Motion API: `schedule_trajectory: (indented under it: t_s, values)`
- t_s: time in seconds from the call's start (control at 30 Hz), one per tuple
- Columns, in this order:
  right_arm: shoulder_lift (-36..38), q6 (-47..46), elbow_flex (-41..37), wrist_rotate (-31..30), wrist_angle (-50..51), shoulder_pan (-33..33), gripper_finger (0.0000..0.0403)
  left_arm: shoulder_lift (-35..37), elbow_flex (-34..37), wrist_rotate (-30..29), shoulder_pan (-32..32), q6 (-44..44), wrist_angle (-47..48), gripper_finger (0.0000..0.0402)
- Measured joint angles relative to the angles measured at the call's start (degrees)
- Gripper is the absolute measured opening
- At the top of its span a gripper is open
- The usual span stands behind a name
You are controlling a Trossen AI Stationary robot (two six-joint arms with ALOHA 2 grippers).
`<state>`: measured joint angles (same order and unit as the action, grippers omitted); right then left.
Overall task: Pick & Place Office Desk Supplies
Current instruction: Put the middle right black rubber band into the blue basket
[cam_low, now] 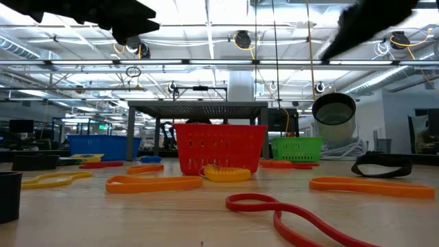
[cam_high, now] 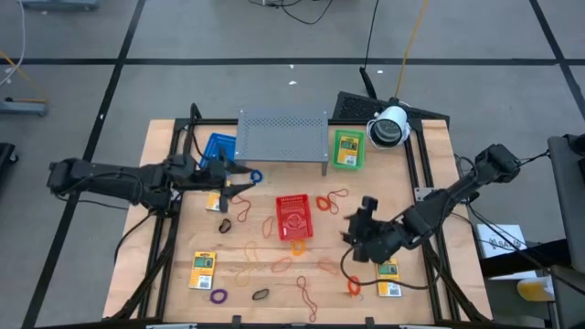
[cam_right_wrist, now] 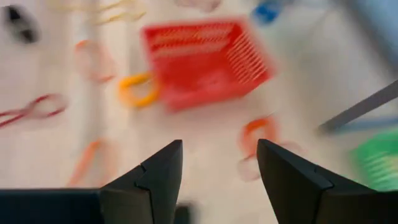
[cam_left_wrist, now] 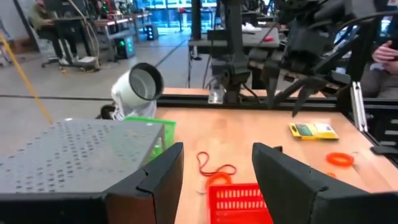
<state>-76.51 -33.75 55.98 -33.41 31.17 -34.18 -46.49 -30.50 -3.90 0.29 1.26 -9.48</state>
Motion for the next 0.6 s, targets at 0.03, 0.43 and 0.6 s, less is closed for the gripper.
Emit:
schedule_trajectory:
  t_s: [0.03,0.43,0.6]
  values:
    - [0.0,-2.2,-1.4,2.4,-1.7,-0.4,0.0196,-0.3,0.0,0.0,-0.4,-0.1,-0.2,0.02]
    - [0.0,-20.0,-14.4,6.4,-12.9,-2.5,0.0196,-0.3,0.0,-0.6,-2.7,5.5,-8.0,0.02]
    - [0.0,-23.9,-16.0,6.4,-13.0,-2.5,0.0196,-0.3,0.0,-1.6,-2.7,8.2,-9.5,0.02]
